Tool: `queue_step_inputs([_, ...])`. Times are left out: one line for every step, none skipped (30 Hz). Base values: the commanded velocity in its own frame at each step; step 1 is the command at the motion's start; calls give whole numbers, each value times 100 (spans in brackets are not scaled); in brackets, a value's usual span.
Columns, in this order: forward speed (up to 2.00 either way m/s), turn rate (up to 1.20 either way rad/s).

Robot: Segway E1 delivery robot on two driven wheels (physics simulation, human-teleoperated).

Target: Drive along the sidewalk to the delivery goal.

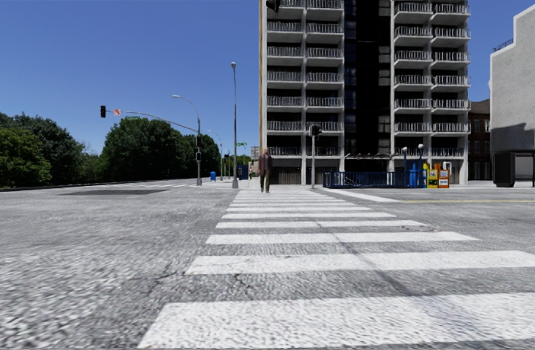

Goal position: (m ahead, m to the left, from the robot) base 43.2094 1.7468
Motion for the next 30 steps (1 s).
queue_step_inputs([200,0])
queue_step_inputs([194,0])
queue_step_inputs([171,0])
queue_step_inputs([171,0])
queue_step_inputs([146,0])
queue_step_inputs([133,0])
queue_step_inputs([124,0])
queue_step_inputs([124,0])
queue_step_inputs([119,0])
queue_step_inputs([117,0])
queue_step_inputs([117,0])
queue_step_inputs([117,0])
queue_step_inputs([117,0])
queue_step_inputs([116,0])
queue_step_inputs([116,0])
queue_step_inputs([116,0])
queue_step_inputs([116,0])
queue_step_inputs([116,0])
queue_step_inputs([116,0])
queue_step_inputs([116,0])
queue_step_inputs([115,0])
queue_step_inputs([115,2])
queue_step_inputs([115,2])
queue_step_inputs([115,5])
queue_step_inputs([115,6])
queue_step_inputs([115,10])
queue_step_inputs([115,10])
queue_step_inputs([115,15])
queue_step_inputs([117,17])
queue_step_inputs([117,17])
